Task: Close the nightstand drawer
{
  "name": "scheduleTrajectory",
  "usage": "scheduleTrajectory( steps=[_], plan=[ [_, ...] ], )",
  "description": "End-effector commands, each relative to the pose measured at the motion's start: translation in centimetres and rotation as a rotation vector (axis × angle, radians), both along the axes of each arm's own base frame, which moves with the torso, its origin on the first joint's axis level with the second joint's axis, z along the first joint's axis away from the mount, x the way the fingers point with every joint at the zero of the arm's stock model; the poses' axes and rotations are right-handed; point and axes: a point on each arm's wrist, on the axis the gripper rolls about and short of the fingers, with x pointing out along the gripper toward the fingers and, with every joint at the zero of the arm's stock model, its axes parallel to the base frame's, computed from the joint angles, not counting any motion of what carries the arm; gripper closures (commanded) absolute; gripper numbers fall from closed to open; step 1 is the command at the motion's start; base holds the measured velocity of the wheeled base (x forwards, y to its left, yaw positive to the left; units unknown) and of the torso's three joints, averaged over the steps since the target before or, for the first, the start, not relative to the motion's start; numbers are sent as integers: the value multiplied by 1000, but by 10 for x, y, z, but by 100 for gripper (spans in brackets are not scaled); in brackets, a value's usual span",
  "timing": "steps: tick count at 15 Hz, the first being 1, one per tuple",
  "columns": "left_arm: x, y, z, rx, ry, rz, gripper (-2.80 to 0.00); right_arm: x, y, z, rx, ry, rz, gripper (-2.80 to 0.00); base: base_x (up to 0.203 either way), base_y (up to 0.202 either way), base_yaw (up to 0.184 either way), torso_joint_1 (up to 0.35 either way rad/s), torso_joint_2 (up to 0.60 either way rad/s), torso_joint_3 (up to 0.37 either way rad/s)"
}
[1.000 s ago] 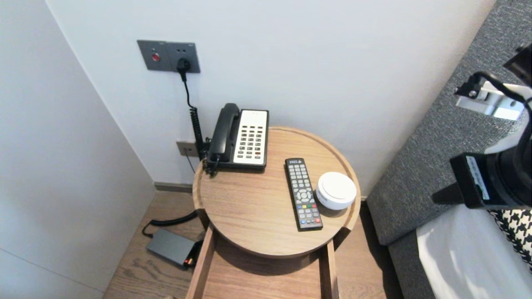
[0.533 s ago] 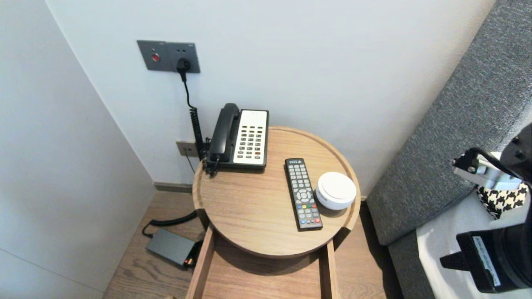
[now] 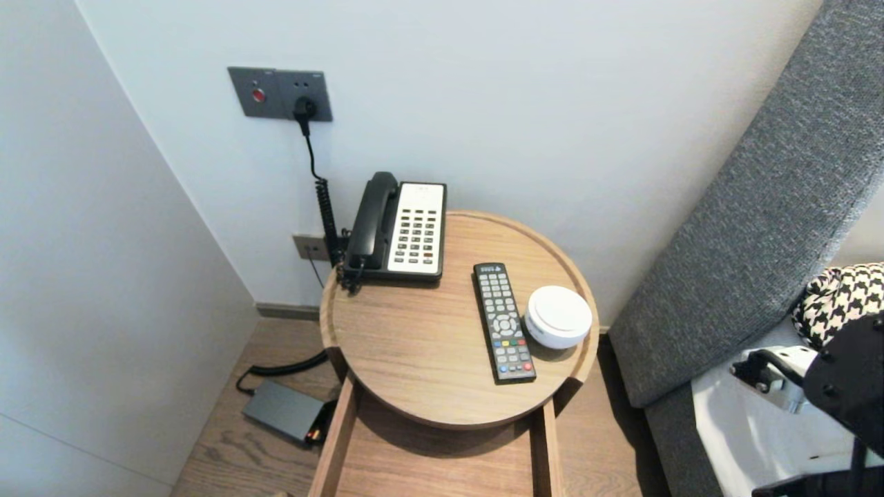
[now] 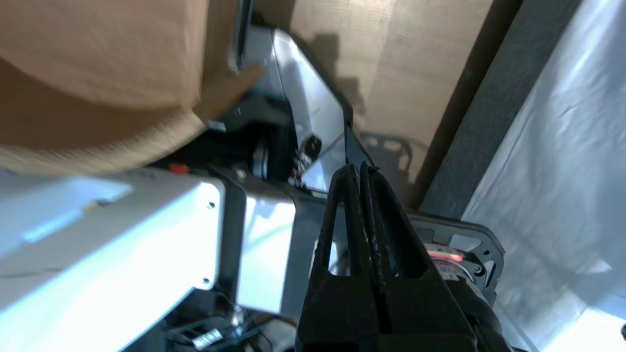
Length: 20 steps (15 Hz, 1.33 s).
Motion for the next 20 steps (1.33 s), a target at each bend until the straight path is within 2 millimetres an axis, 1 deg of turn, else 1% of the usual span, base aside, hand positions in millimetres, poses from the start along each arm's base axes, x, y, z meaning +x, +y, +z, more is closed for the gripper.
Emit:
scheduleTrajectory(
  steps=[1,3,5,7,9,11,13,17,20],
  plan=[
    [1,0,-3,0,12,0,0,-2,3,-20,-60,65,25,0,0,0,0,0,0,0],
    [1,0,-3,0,11,1,0,-3,6,-33,-79,82,40,0,0,0,0,0,0,0],
    [1,0,-3,0,12,1,0,-9,10,-47,-100,97,93,0,0,0,0,0,0,0],
    [1,0,-3,0,12,-1,0,-11,22,-62,-103,94,141,0,0,0,0,0,0,0],
    [1,0,-3,0,12,1,0,-11,28,-68,-99,93,154,0,0,0,0,0,0,0],
    [1,0,-3,0,12,-1,0,-13,39,-77,-79,81,188,0,0,0,0,0,0,0],
    [1,0,-3,0,10,0,0,-15,47,-81,-68,75,216,0,0,0,0,0,0,0],
    [1,0,-3,0,13,1,0,-12,62,-87,-45,56,241,0,0,0,0,0,0,0],
    [1,0,-3,0,12,1,0,-8,73,-88,-9,26,245,0,0,0,0,0,0,0]
  ],
)
